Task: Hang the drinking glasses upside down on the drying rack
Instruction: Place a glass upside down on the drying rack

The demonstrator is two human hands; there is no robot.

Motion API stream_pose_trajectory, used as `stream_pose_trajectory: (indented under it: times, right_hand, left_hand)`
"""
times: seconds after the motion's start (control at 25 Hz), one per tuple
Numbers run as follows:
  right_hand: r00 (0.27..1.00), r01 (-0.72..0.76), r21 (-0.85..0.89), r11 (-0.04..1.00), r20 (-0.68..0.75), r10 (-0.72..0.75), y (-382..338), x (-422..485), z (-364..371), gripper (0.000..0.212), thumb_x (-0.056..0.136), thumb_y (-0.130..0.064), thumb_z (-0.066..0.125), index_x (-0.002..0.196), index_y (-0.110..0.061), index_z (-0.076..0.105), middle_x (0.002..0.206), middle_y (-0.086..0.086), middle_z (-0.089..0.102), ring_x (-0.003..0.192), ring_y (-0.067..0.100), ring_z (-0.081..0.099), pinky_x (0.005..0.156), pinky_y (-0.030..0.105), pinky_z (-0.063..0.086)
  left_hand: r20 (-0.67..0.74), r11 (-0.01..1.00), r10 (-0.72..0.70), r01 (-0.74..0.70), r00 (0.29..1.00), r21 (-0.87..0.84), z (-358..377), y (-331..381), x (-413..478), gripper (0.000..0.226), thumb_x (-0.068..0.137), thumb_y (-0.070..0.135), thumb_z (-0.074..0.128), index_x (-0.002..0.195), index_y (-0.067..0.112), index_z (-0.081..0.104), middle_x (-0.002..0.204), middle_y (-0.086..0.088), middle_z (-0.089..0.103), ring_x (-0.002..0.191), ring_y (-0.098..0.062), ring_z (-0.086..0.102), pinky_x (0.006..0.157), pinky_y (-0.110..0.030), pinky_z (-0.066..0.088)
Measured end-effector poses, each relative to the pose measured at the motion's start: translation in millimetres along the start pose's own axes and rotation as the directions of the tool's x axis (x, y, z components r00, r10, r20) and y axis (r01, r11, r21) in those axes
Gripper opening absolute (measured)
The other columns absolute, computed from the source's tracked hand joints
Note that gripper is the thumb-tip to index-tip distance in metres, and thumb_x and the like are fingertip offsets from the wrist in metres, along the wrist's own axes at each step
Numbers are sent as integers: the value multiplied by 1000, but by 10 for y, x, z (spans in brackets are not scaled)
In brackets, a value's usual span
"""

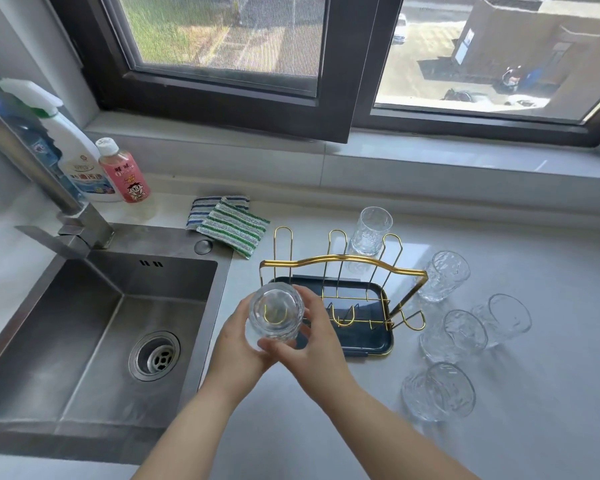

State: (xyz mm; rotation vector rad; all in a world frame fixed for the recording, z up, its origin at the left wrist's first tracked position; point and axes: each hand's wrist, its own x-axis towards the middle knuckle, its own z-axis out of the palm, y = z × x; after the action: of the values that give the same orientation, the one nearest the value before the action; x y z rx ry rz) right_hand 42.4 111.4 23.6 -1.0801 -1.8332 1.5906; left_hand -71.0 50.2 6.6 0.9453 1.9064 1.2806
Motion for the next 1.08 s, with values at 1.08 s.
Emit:
stream_pose_trajectory:
  times: [1.08]
  right_hand:
    - [827, -190, -198, 962, -560, 48, 1030, -1119, -1491, 76, 62, -13, 81, 121, -28, 35, 120, -7, 42, 109, 8, 44, 94, 22, 33]
  left_hand:
    - [615, 948, 11, -203, 788, 243, 1950, 189, -363, 88, 67, 25, 76, 139, 27, 25, 146, 6, 34, 131, -13, 35, 104, -22, 28]
